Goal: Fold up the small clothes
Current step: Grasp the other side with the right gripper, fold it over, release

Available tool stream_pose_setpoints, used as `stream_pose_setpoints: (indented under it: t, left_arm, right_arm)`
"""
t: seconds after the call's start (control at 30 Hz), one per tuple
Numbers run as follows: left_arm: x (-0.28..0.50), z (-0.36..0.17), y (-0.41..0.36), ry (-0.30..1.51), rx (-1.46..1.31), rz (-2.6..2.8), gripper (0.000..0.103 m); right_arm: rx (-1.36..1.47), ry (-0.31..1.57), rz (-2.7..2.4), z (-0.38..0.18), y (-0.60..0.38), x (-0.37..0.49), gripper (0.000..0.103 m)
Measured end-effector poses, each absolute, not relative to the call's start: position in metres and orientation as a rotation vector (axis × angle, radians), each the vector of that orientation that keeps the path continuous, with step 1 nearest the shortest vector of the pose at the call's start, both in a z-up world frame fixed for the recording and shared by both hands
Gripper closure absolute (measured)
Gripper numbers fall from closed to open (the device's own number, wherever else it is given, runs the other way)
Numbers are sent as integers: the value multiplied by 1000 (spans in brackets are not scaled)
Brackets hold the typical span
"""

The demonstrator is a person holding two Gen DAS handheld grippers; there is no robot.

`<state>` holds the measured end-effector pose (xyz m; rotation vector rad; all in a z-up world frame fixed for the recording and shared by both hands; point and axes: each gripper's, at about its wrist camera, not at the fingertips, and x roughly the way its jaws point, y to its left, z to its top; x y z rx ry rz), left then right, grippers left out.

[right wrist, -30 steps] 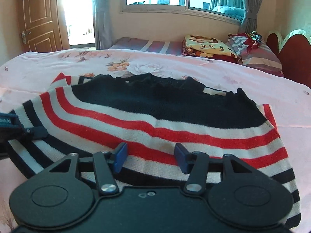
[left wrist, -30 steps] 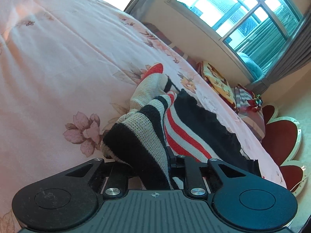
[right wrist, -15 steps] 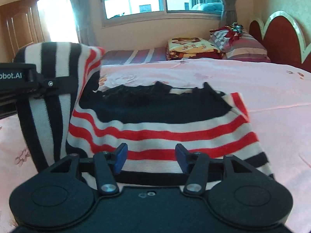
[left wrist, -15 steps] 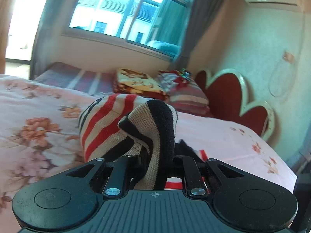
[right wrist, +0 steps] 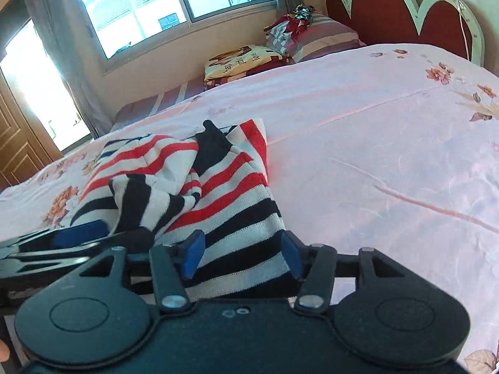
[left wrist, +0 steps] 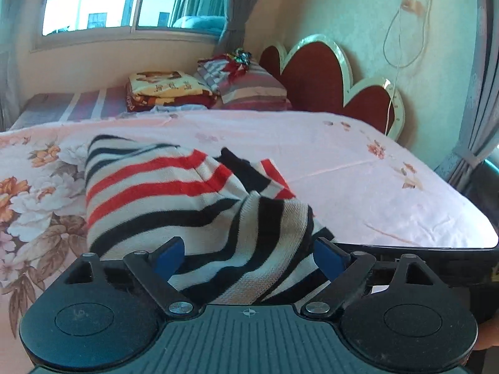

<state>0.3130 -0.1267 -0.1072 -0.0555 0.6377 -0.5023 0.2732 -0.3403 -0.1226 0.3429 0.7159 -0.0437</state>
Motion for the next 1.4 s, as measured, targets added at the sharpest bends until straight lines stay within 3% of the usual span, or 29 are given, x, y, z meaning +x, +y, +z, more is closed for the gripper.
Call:
stream_pose_setpoints:
  t: [0.13,0.27,0.47,0.53,0.57,0.6,0.7,0.9,1.2,1.4]
  left_arm:
    - [306,-93,-84,579,-145,-394,14]
    - [327,-105,-42,606,-212,-148,14]
    - [350,-148,-49,689,-129,-104,14]
    - [350,-149,-53,686,-132,-104,14]
    - [351,-149,-53,687,-134,-105,14]
    - [353,-148,-55,685,-128,-107,14]
    - [354,-145,-55,669,-107,-111,14]
    - [351,-134,-72,619,-103,-167,14]
    - [345,-158,-123,683,-15,-274,14]
    - [339,-152,-117,693,-3,-276,14]
  right_arm:
    - [447,682,6,-109,-345,274,39]
    - [581,692,124,-106,-340,290,20]
    - [662,833,184,-140,-313,344,19]
    - [675,823,188,-146,-308,359,25]
    - [666,816,176,-148,-305,365,36]
    - [647,811,172,-149,-302,370,56]
    - [564,767,169,-145,-294,372,76]
    - [295,522,195,-95,-286,334,81]
    - [455,689,25,-160,-348,320,79]
    - [533,700,32,-139,-359,292,50]
